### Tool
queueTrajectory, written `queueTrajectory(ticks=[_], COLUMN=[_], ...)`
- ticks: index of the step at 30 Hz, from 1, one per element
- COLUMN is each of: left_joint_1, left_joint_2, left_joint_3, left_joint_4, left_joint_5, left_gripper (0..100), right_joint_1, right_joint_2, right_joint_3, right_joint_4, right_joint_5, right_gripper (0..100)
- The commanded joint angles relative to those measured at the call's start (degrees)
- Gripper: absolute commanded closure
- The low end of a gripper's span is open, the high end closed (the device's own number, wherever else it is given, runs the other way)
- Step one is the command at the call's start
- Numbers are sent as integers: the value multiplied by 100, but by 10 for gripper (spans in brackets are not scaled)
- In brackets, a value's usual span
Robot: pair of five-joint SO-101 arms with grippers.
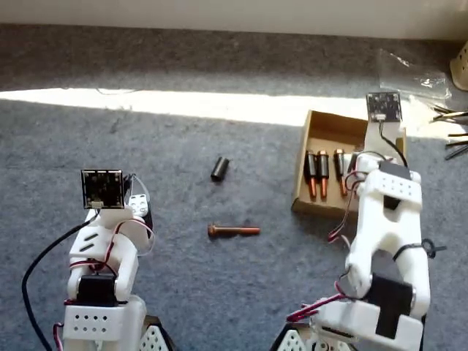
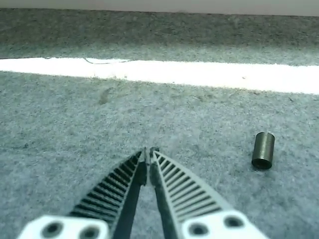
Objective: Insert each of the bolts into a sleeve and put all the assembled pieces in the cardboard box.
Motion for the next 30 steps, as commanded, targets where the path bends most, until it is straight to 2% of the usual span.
queueTrajectory(ticks=[1, 6, 10, 13, 18, 30], left_joint_1=[-48, -48, -48, -48, -48, -57], left_joint_2=[-48, -48, -48, -48, -48, -48], left_joint_3=[-57, -57, -57, -57, -57, -48], left_joint_4=[-123, -123, -123, -123, -132, -132], left_joint_5=[-18, -18, -18, -18, -18, -18], left_gripper=[966, 966, 966, 966, 966, 966], right_joint_1=[101, 101, 84, 75, 84, -110], right_joint_2=[752, 1657, 1842, 1842, 1842, 1411], right_joint_3=[-884, -1604, -1789, -1789, -1789, -1745], right_joint_4=[-31, -13, -4, -4, -4, 40], right_joint_5=[62, 62, 229, 510, 519, 510], right_gripper=[992, 992, 990, 938, 844, 843])
